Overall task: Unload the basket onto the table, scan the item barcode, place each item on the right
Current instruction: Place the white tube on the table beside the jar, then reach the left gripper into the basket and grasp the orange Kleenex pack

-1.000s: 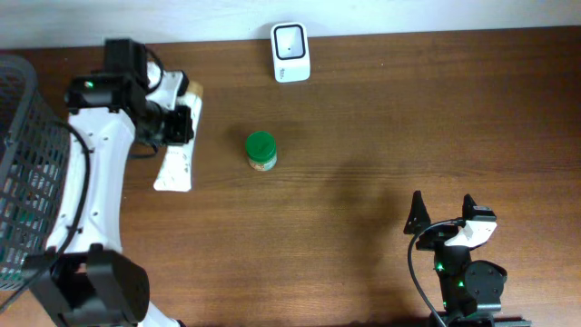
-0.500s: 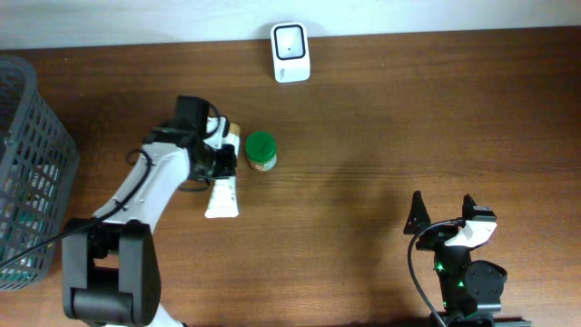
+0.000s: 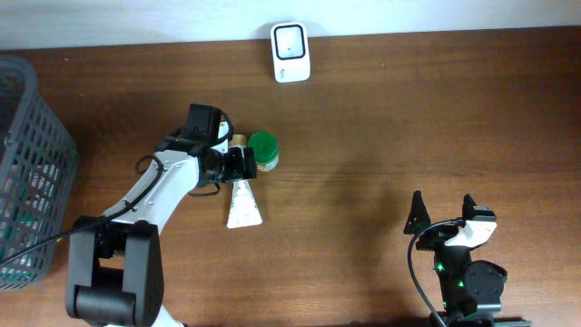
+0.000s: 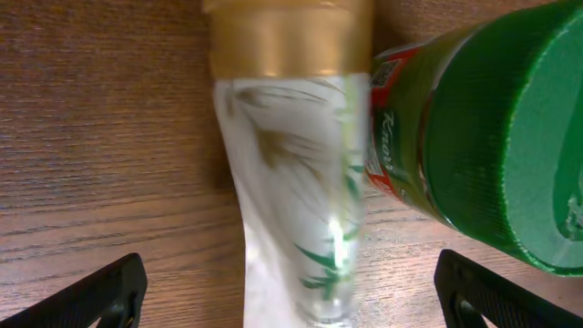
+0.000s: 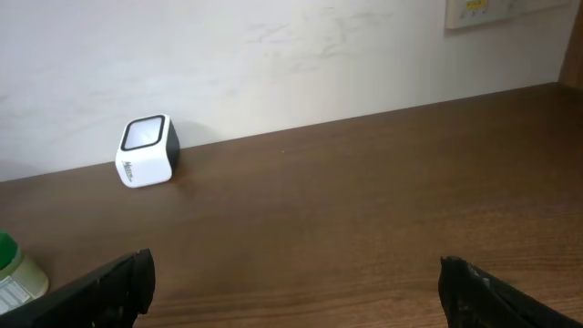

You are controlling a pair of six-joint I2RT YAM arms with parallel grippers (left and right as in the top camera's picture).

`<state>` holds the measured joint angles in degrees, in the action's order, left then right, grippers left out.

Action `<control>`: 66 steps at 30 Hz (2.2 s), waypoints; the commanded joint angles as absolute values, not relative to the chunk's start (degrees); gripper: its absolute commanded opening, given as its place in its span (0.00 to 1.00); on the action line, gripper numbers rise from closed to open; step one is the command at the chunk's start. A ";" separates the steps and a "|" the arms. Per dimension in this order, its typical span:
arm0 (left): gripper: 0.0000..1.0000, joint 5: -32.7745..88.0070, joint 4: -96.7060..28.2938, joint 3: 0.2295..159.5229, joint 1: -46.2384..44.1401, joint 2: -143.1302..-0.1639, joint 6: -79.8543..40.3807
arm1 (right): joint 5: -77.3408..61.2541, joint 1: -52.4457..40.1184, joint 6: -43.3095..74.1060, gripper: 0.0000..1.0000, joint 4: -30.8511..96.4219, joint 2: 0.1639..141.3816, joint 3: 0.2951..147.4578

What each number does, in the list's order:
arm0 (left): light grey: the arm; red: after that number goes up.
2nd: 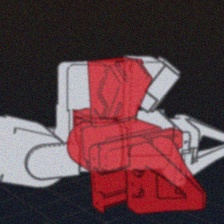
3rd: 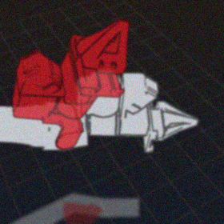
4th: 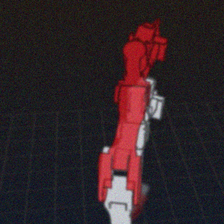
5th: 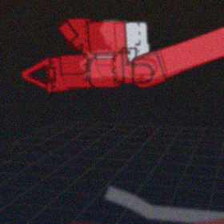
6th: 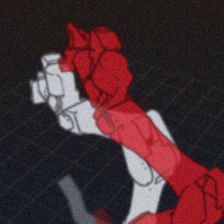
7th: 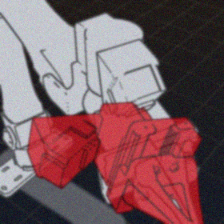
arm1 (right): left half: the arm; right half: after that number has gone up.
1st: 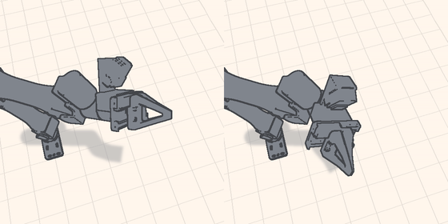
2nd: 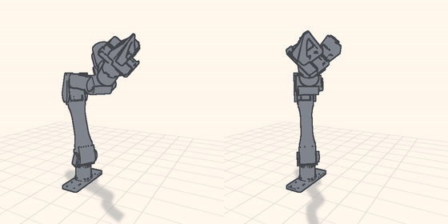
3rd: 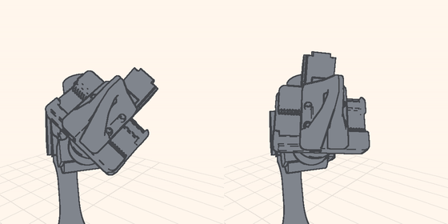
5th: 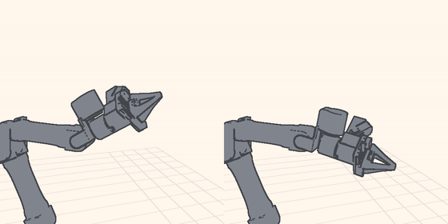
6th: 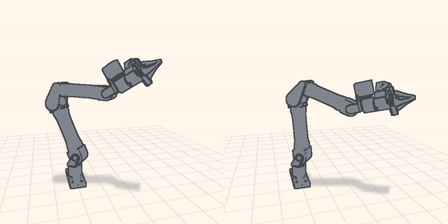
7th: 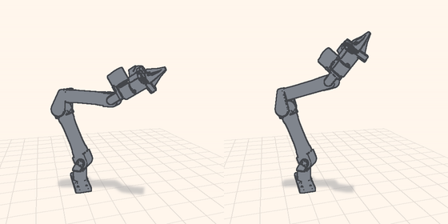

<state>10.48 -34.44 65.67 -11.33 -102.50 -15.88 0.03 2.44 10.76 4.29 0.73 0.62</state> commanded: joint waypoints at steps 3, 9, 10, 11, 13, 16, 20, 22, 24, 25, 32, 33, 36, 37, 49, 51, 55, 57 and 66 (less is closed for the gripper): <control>0.99 10.22 -38.70 71.99 -8.32 -99.74 -16.21 | 0.51 2.76 11.03 0.98 4.60 0.36 0.32; 0.99 5.54 -51.09 90.87 0.34 -95.55 -11.86 | 0.51 2.76 11.03 0.98 4.58 0.36 0.32; 0.99 3.31 -52.84 93.84 1.87 -95.07 -11.86 | 0.51 2.74 11.03 0.98 4.58 0.36 0.32; 0.99 0.36 -54.85 97.51 3.97 -94.65 -11.86 | 0.49 2.76 11.03 0.98 4.58 0.36 0.32; 0.99 -4.67 -57.34 103.04 7.70 -94.13 -11.88 | 0.51 2.74 11.03 0.98 4.58 0.36 0.32; 0.99 -12.27 -58.67 109.62 14.68 -93.54 -11.90 | 0.51 2.76 11.03 0.98 4.58 0.36 0.32; 1.00 -15.86 -57.14 112.14 23.90 -93.30 -12.51 | 0.51 2.74 11.03 0.98 4.58 0.36 0.32; 0.99 -15.90 -56.84 112.12 29.71 -93.86 -15.09 | 0.51 2.74 11.03 0.98 4.58 0.36 0.32; 0.96 -15.86 -57.12 112.12 33.71 -95.15 -17.43 | 0.51 2.76 11.03 0.98 4.58 0.36 0.32; 0.94 -15.86 -57.23 112.05 35.05 -96.01 -17.56 | 0.51 2.74 11.03 0.98 4.58 0.36 0.32; 0.70 -15.88 -58.08 110.06 40.56 -104.18 -17.54 | 0.51 2.76 11.03 0.98 4.60 0.36 0.32; 0.71 -15.88 -58.15 109.95 41.01 -106.41 -17.52 | 0.51 2.76 11.03 0.98 4.58 0.36 0.32; 0.79 -15.86 -57.69 109.95 41.21 -112.01 -17.50 | 0.51 2.76 11.03 0.98 4.58 0.36 0.32; 0.82 -15.86 -57.41 109.95 41.21 -113.82 -17.47 | 0.49 2.74 11.03 0.98 4.58 0.36 0.32; 0.79 -15.88 -51.68 109.95 41.74 -127.66 -16.19 | 0.49 2.74 11.03 0.98 4.58 0.36 0.32; 0.77 -15.90 -51.20 109.95 41.95 -128.44 -15.53 | 0.51 2.76 11.03 0.98 4.58 0.36 0.32; 0.76 -16.14 -49.95 109.95 42.92 -129.93 -11.88 | 0.49 2.74 11.03 0.98 4.60 0.36 0.32; 0.76 -16.12 -49.19 109.95 43.64 -130.41 -10.26 | 0.51 2.76 11.03 0.98 4.60 0.36 0.32; 0.62 -15.88 -47.18 109.91 44.05 -133.27 -0.32 | 0.51 2.74 11.03 0.98 4.58 0.36 0.32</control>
